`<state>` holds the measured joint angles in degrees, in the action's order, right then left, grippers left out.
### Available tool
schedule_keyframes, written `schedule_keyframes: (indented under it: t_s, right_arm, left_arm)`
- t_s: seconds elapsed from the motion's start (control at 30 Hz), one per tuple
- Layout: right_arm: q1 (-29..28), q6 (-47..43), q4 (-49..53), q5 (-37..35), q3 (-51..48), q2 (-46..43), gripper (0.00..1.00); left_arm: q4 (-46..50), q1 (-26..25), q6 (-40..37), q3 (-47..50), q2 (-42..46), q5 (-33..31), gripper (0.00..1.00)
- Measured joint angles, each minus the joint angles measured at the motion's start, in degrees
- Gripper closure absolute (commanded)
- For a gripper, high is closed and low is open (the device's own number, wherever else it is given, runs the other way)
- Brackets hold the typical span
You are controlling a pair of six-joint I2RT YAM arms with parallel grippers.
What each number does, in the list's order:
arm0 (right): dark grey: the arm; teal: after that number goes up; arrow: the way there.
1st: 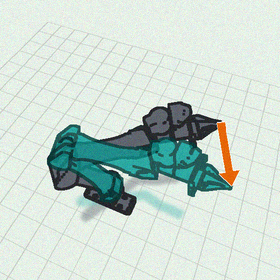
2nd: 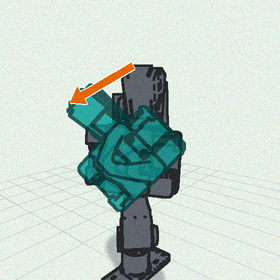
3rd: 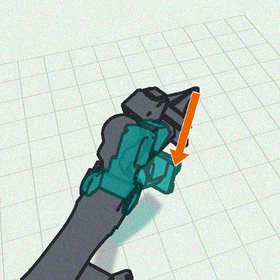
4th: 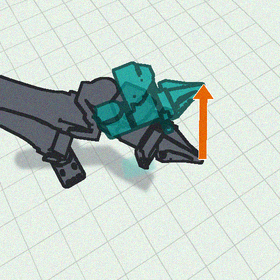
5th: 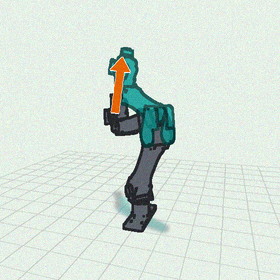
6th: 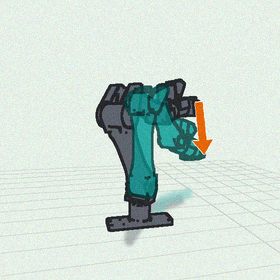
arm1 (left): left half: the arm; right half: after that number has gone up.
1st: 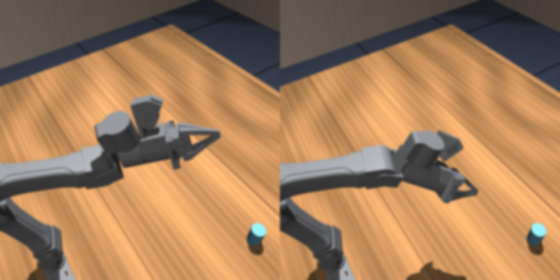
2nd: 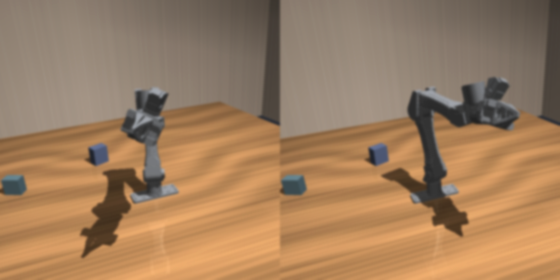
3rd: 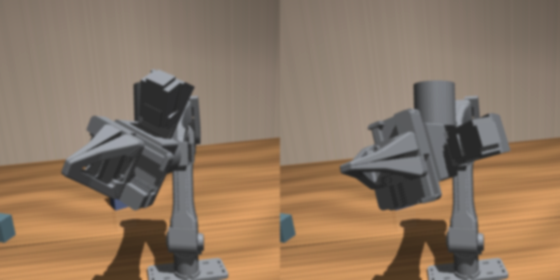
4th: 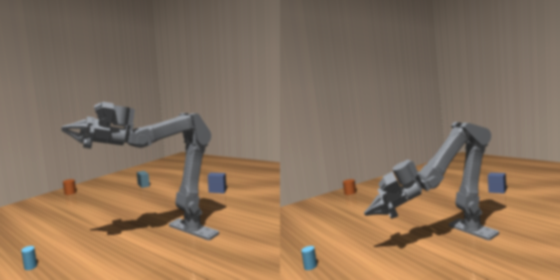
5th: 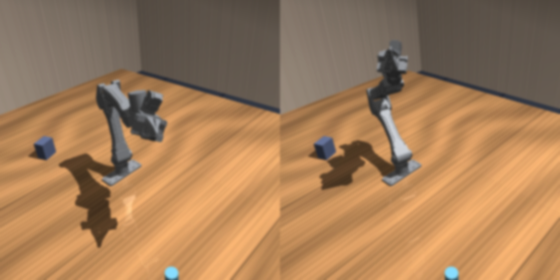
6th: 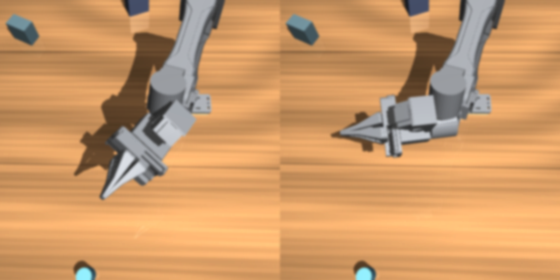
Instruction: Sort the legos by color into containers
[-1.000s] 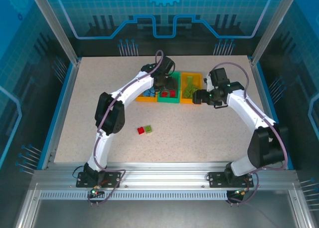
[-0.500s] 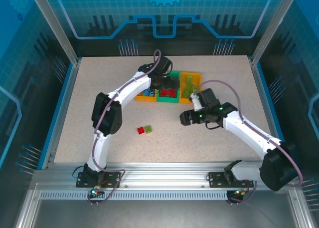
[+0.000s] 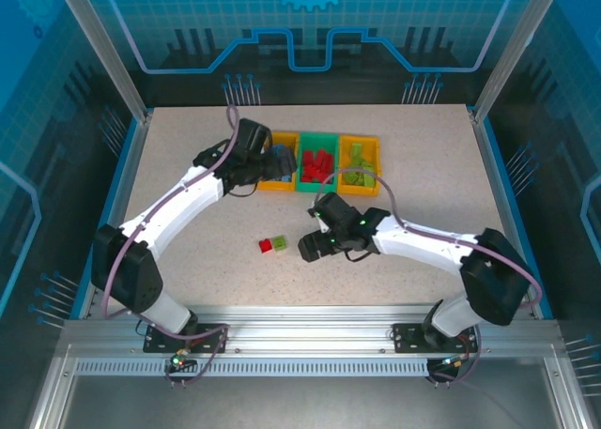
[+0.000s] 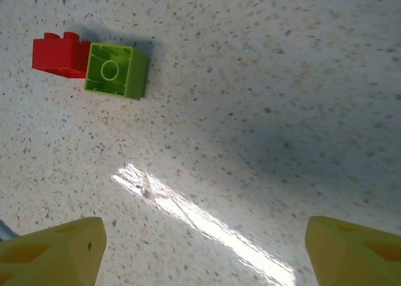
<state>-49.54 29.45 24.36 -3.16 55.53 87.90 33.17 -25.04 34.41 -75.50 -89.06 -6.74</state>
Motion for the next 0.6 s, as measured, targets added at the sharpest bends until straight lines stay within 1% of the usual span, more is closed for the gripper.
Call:
schedule_keyframes:
  t_s: [0.1,0.23,0.43,0.6]
  right_arm:
    - [-1.86,0.35,0.00,-0.81,4.28,5.49,0.15]
    - [-4.00,0.20,0.11,-1.14,9.35,11.52,0.15]
    - [-5.20,-0.26,0.70,-0.46,14.67,18.29,0.16]
    - [-5.88,-0.94,2.29,-0.59,18.34,22.49,0.16]
  left_arm:
    - [1.55,1.18,2.05,8.11,2.23,-1.01,0.01]
    - [3.21,3.13,4.87,18.51,8.85,-1.20,0.01]
    - [4.00,7.54,6.64,24.98,18.34,-1.25,0.01]
    - [4.33,10.03,7.54,28.79,22.27,-1.18,0.01]
